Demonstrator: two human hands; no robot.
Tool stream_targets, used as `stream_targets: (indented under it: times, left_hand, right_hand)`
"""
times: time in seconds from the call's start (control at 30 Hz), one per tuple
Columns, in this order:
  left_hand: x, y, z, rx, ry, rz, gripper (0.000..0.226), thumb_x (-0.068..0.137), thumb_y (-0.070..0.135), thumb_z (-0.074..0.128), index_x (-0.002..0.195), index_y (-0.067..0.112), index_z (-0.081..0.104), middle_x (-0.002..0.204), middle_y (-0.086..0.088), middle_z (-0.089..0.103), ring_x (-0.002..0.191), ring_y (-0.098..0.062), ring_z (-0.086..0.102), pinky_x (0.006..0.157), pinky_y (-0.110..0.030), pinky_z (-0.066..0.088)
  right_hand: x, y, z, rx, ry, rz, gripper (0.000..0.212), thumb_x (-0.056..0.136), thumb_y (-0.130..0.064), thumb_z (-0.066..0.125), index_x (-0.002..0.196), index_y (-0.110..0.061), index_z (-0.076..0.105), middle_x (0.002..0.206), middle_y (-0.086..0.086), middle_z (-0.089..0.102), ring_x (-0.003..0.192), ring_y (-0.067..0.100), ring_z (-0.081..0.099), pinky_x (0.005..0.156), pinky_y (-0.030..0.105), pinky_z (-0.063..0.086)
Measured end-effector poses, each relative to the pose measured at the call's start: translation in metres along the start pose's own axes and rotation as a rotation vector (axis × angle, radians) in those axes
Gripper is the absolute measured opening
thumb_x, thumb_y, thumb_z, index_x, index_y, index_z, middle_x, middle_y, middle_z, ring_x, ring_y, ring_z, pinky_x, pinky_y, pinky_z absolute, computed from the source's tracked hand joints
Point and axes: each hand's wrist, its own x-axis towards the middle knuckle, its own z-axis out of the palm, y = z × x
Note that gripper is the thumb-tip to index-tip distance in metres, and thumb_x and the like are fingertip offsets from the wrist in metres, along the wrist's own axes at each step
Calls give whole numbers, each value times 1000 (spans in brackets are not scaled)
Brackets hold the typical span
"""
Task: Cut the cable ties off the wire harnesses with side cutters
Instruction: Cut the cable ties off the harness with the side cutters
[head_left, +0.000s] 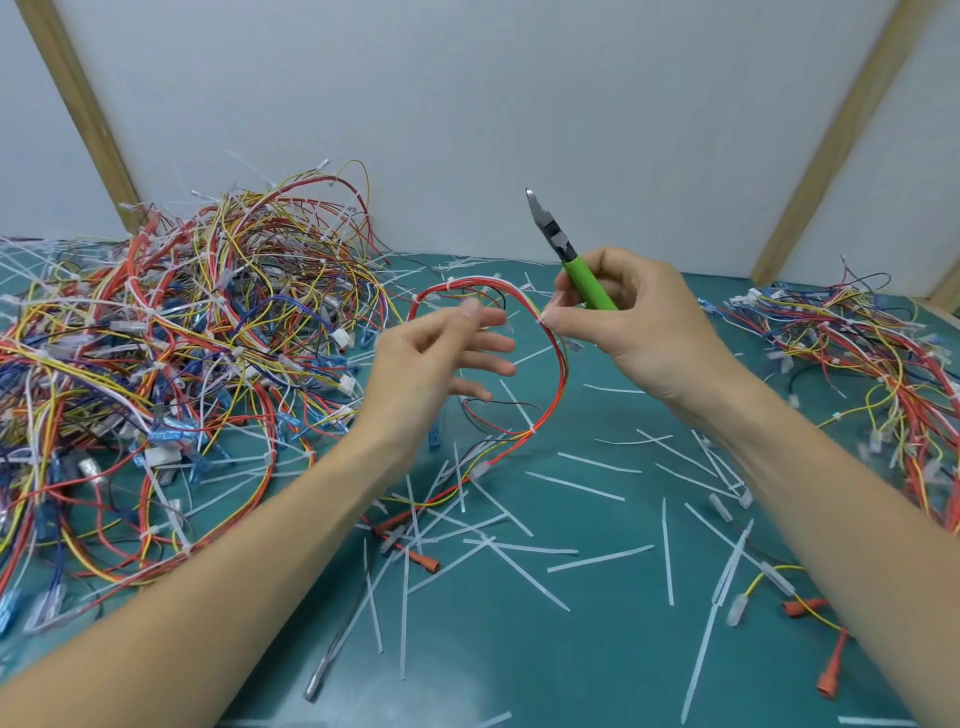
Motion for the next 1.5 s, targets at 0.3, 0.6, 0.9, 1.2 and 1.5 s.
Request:
stream_targets:
  times: [0.3,0.6,0.9,1.2,1.5]
  left_hand:
    - [-2,-1,3,51,-36,118,18,89,19,70,95,2,74,81,-4,73,65,-13,66,50,-26,50]
    - [-3,-2,3,70,-36,142,17,95,20,67,89,6,73,84,-5,76,66,-17,70,51,-27,55]
    - [1,-1,-5,-90,121,61,8,94,16,69,91,10,65,82,-10,78,81,-24,77,59,-30,60]
    - [2,-6,-5,-103,108,62,10,96,11,65,87,11,59,79,-8,78,81,-21,77,61,-26,59]
    - [1,-6,-3,-106,87,70,11,96,7,63,88,9,56,78,-9,77,80,-21,77,64,-25,59]
  right_hand:
    - [-12,2,25,-172,19,-182,20,85,-13,81,89,-20,63,81,-3,73,77,13,69,74,29,54]
    - [-9,4,20,-160,7,-137,19,86,-13,80,89,-24,64,80,-5,74,77,15,73,78,34,60]
    - [1,-2,-13,-377,-77,-58,21,81,-49,82,88,-31,74,83,-12,72,62,4,56,62,21,41]
    - [5,1,-35,-679,-184,-19,29,75,-65,78,89,-40,75,78,-34,65,73,-12,56,66,22,39]
    - [0,-3,-26,-722,-156,-74,33,76,-63,78,96,-37,76,89,-22,71,86,6,61,82,34,50]
